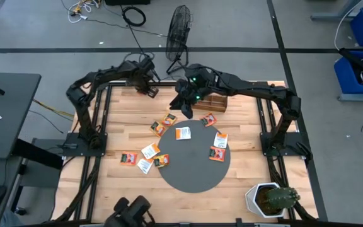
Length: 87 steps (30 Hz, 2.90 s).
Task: Pick & Place Tea
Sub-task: Put the orange tea bag into the middle section of the wooden organizer
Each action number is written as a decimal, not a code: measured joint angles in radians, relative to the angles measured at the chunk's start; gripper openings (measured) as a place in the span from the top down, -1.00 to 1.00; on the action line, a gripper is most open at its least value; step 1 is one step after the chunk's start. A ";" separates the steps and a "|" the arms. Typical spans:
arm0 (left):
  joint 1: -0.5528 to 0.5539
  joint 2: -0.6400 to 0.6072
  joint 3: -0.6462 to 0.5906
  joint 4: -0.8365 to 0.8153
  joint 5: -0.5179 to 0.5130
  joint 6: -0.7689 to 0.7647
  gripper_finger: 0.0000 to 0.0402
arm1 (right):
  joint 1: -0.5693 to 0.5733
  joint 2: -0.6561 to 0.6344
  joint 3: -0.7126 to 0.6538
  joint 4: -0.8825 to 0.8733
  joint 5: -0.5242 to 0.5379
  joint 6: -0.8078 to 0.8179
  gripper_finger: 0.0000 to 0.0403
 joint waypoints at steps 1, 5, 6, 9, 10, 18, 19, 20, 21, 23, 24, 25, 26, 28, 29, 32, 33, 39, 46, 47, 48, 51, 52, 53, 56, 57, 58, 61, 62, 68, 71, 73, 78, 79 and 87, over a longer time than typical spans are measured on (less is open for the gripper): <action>-0.004 -0.039 0.000 -0.006 0.023 0.003 0.93 | -0.005 -0.001 0.000 0.000 -0.001 -0.005 0.46; -0.007 -0.212 0.001 -0.008 0.169 -0.022 0.93 | -0.026 -0.012 0.000 -0.003 -0.002 -0.019 0.46; -0.007 -0.251 0.001 -0.006 0.202 -0.042 0.93 | -0.029 -0.015 0.000 0.002 -0.002 -0.022 0.46; -0.005 -0.373 0.001 0.018 0.271 -0.099 0.93 | -0.039 -0.020 0.000 0.007 -0.002 -0.030 0.46; -0.005 -0.410 0.002 0.031 0.293 -0.110 0.93 | -0.040 -0.020 0.000 0.011 -0.003 -0.031 0.46; -0.031 -0.630 0.002 0.162 0.603 -0.063 0.93 | -0.062 -0.020 0.000 0.083 -0.116 -0.025 0.46; -0.042 -0.648 0.002 0.175 0.645 -0.046 0.93 | -0.068 -0.020 0.000 0.098 -0.139 -0.018 0.46; -0.055 -0.665 0.002 0.193 0.693 -0.035 0.93 | -0.076 -0.021 0.000 0.113 -0.166 -0.011 0.46; -0.068 -0.681 0.003 0.208 0.745 -0.020 0.93 | -0.085 -0.024 0.000 0.125 -0.195 -0.004 0.46; -0.099 -0.709 0.003 0.230 0.841 0.006 0.93 | -0.096 -0.029 0.000 0.158 -0.249 -0.003 0.46; -0.114 -0.718 0.003 0.246 0.880 0.006 0.93 | -0.101 -0.032 0.000 0.177 -0.270 -0.003 0.46; -0.132 -0.724 0.003 0.255 0.920 -0.004 0.93 | -0.106 -0.035 0.000 0.189 -0.286 -0.006 0.46; -0.148 -0.726 0.003 0.264 0.956 -0.023 0.93 | -0.109 -0.036 0.000 0.203 -0.300 -0.012 0.46; -0.184 -0.727 0.003 0.281 0.975 -0.052 0.93 | -0.110 -0.036 0.000 0.247 -0.309 -0.020 0.46; -0.201 -0.727 0.003 0.283 0.974 -0.055 0.93 | -0.110 -0.036 0.000 0.270 -0.314 -0.019 0.46; -0.253 -0.726 0.003 0.327 0.968 -0.061 0.93 | -0.092 -0.036 0.000 0.358 -0.314 -0.019 0.46; -0.268 -0.720 0.003 0.348 0.962 -0.062 0.93 | -0.083 -0.036 0.000 0.387 -0.314 -0.023 0.45; -0.336 -0.685 0.003 0.432 0.955 -0.124 0.93 | -0.049 -0.033 0.000 0.513 -0.319 -0.052 0.30; -0.401 -0.646 0.003 0.463 0.954 -0.180 0.94 | 0.009 -0.033 0.000 0.544 -0.317 -0.311 -0.03; -0.405 -0.646 0.003 0.462 0.955 -0.184 0.94 | 0.014 -0.033 0.000 0.553 -0.316 -0.315 -0.06; -0.409 -0.644 0.003 0.464 0.955 -0.189 0.93 | 0.018 -0.033 0.000 0.557 -0.313 -0.316 -0.09; -0.422 -0.634 0.003 0.463 0.950 -0.214 0.91 | 0.025 -0.040 0.000 0.552 -0.306 -0.335 -0.15; -0.423 -0.633 0.003 0.463 0.948 -0.223 0.92 | 0.029 -0.043 0.000 0.551 -0.301 -0.355 -0.15; -0.423 -0.634 0.003 0.465 0.948 -0.227 0.93 | 0.033 -0.050 0.000 0.545 -0.297 -0.371 -0.15; -0.423 -0.636 0.003 0.465 0.948 -0.227 0.94 | 0.043 -0.057 0.001 0.535 -0.290 -0.411 -0.11; -0.423 -0.635 0.003 0.463 0.947 -0.227 0.94 | 0.046 -0.057 0.001 0.527 -0.290 -0.415 -0.09; -0.423 -0.635 0.003 0.463 0.945 -0.227 0.94 | 0.048 -0.057 0.001 0.518 -0.289 -0.416 -0.06; -0.423 -0.636 0.003 0.465 0.937 -0.227 0.93 | 0.055 -0.056 0.001 0.491 -0.284 -0.425 0.01; -0.423 -0.636 0.003 0.465 0.936 -0.227 0.93 | 0.058 -0.056 0.001 0.476 -0.272 -0.437 0.03; -0.423 -0.635 0.003 0.464 0.936 -0.227 0.94 | 0.065 -0.055 0.001 0.441 -0.243 -0.465 0.19; -0.423 -0.635 0.003 0.464 0.933 -0.226 0.94 | 0.065 -0.055 0.001 0.439 -0.241 -0.465 0.31; -0.423 -0.635 0.003 0.464 0.933 -0.227 0.93 | 0.065 -0.055 0.001 0.442 -0.224 -0.466 0.37; -0.423 -0.635 0.003 0.458 0.933 -0.226 0.94 | 0.065 -0.068 0.000 0.441 -0.200 -0.515 0.41; -0.423 -0.635 0.003 0.456 0.933 -0.226 0.94 | 0.065 -0.077 0.000 0.432 -0.200 -0.521 0.40; -0.423 -0.635 0.003 0.452 0.931 -0.226 0.93 | 0.084 -0.099 0.001 0.411 -0.201 -0.553 0.28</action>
